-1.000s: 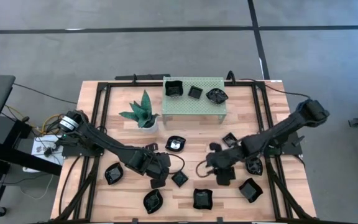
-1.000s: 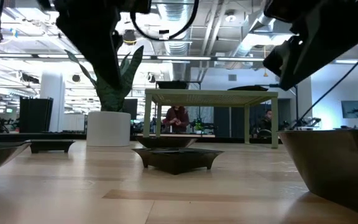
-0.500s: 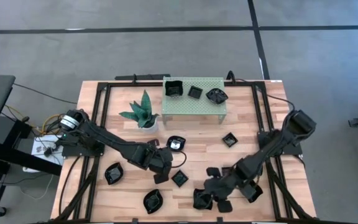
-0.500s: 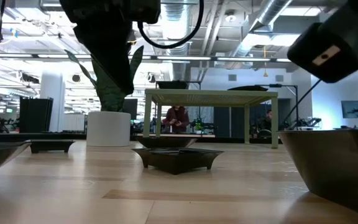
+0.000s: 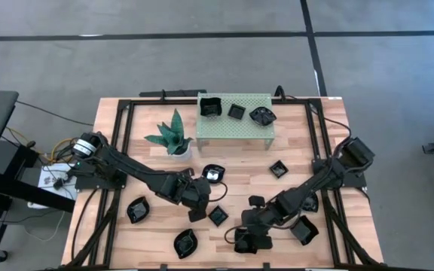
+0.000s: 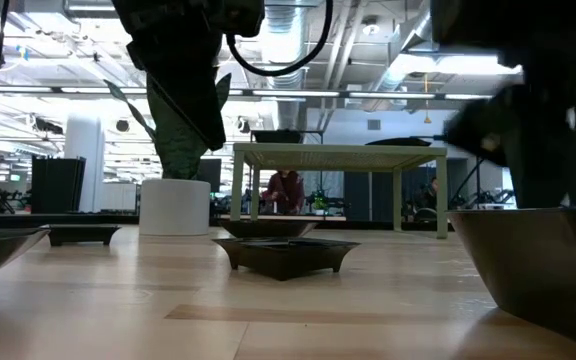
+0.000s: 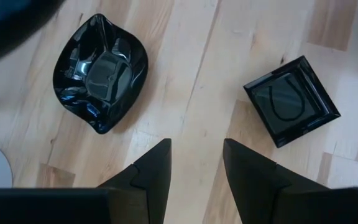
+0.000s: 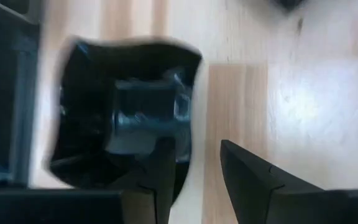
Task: Pick & Place Mini shaped plates
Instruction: Stack the distorted square plate on top of the other distorted square plate on the shelf
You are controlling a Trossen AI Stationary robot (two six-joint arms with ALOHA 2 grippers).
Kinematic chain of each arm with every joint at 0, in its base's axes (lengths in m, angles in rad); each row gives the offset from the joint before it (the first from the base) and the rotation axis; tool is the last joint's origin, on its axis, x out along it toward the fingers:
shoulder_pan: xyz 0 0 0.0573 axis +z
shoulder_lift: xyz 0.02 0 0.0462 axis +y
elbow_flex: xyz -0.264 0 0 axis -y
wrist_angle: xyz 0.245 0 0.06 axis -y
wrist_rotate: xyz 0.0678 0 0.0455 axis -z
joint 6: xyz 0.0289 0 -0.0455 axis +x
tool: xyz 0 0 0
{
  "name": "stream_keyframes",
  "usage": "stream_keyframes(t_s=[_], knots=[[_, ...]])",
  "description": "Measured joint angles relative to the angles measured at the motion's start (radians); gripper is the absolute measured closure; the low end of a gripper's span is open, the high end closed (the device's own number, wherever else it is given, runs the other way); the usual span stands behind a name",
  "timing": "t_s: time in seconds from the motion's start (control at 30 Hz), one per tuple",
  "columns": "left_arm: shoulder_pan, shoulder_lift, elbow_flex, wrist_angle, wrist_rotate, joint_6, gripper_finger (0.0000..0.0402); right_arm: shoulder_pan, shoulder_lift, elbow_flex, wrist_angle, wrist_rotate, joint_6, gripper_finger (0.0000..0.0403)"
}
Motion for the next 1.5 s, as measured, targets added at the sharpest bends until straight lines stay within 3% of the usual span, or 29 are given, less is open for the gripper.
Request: stream_keyframes(t_s=[0.33,0.67,0.87,1.03,1.13,1.23,1.5], knots=[[0.0,0.0,0.0,0.019,0.0,0.0,0.0254,-0.042,0.066,0.002,0.018,-0.063,-0.05,0.0292],[0.0,0.0,0.0,0.032,0.0,0.0,0.0254,-0.092,0.059,0.001,0.014,-0.158,-0.128,0.0396],[-0.002,0.0,0.0,0.071,0.017,0.0,0.0254,-0.142,0.047,0.001,0.013,-0.165,-0.152,0.0392],[-0.021,0.0,0.001,0.158,0.094,0.0,0.0254,-0.208,0.015,0.0,0.0,-0.111,-0.157,0.0399],[-0.044,-0.001,0.001,0.192,0.109,0.001,0.0254,-0.253,-0.002,0.0,-0.018,-0.11,-0.096,0.0396],[-0.062,-0.002,0.001,0.238,0.109,0.067,0.0254,-0.307,-0.042,0.0,-0.053,-0.113,-0.008,0.0397],[-0.036,-0.003,0.001,0.384,0.068,0.418,0.0254,-0.419,-0.126,0.0,-0.058,-0.109,0.078,0.0399]])
